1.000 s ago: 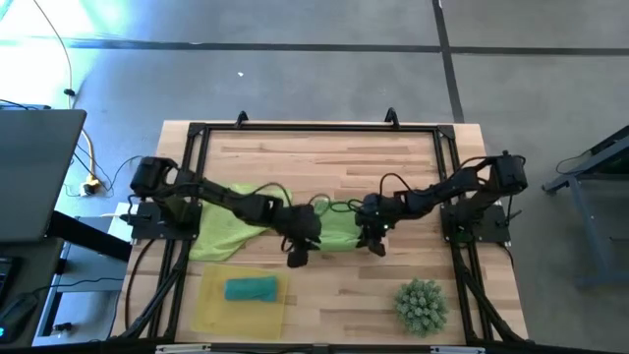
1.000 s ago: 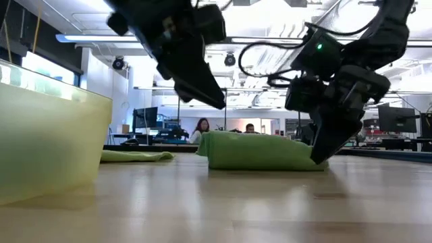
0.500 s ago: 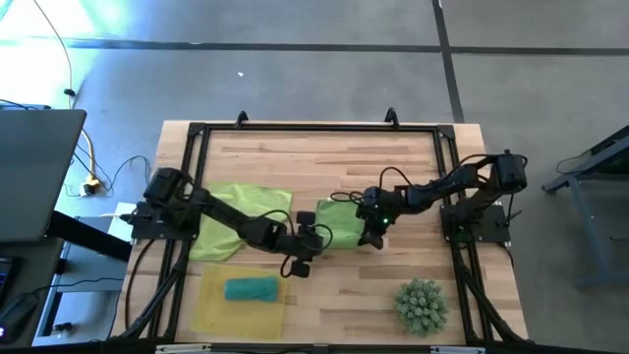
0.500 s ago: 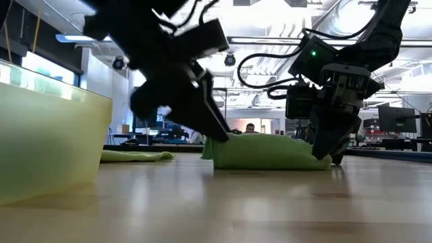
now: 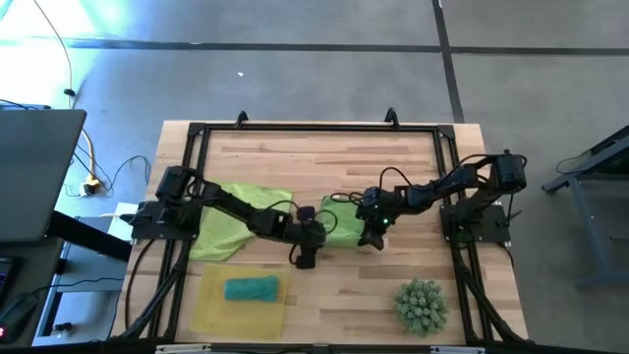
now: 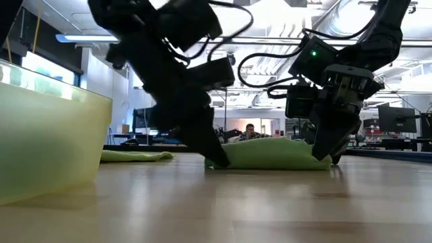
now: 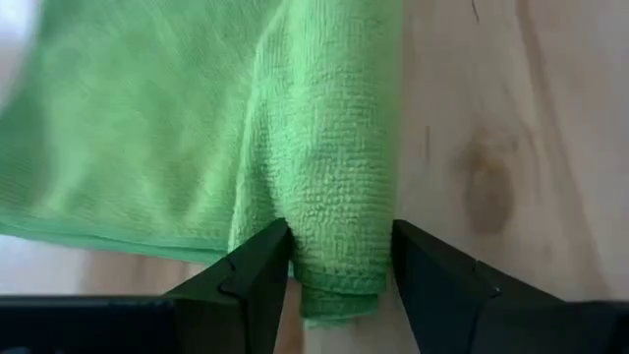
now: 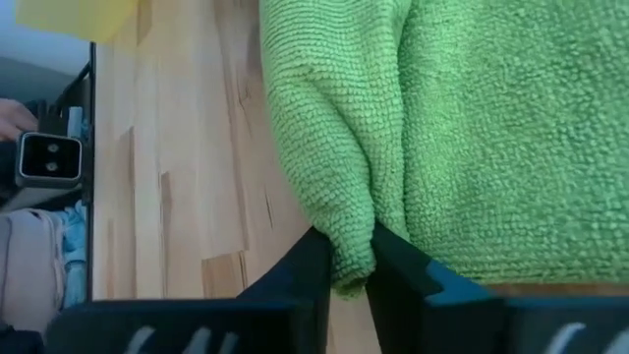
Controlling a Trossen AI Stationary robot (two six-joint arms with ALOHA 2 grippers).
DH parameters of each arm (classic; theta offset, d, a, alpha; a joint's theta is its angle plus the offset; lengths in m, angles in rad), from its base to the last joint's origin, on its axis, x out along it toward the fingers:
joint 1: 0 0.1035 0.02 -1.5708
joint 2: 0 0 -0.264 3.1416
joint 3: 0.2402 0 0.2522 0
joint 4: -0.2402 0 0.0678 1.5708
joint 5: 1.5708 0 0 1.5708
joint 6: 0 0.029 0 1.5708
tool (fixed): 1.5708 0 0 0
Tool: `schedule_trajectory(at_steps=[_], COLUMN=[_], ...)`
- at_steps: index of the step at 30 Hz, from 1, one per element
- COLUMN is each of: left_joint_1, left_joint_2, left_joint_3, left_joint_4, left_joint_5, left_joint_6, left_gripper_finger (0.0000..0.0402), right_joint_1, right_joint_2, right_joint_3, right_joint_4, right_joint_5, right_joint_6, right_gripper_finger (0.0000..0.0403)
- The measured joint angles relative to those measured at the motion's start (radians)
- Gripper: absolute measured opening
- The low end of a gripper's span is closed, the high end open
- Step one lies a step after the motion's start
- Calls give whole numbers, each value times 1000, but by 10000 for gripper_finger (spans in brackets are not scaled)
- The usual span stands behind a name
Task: Roll microfiber towels into tight, uniform cylinder then place into a basket
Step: Roll the green microfiber towel
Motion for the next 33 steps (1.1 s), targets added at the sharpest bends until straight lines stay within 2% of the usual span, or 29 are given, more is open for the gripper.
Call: schedule_trajectory(at_steps=[5,11,16,20,24,29,33], left_joint_1=[71,151,191,210,220,221,217], left_joint_2=[5,41,56,58,59,59,59], left_joint_3=[2,6,6,4,3,2,1], left_joint_4=[-3,16,13,10,10,13,20], left_joint_5=[192,421,532,558,566,562,560], left_joint_6=[-152,-346,-452,-517,-563,-576,-593], left_gripper_finger=[157,106,53,22,18,31,33], right_joint_1=[0,-1,23,84,181,298,328], right_joint_2=[-15,-130,-268,-367,-410,-404,-362], right_joint_3=[0,-5,-4,-3,-2,-1,1], right_joint_4=[4,-49,-159,-200,-153,-92,-77], right_joint_5=[-9,43,194,305,347,495,595], right_joint_6=[-59,-184,-455,-676,-789,-835,-819], right_gripper_finger=[84,102,103,103,103,109,141])
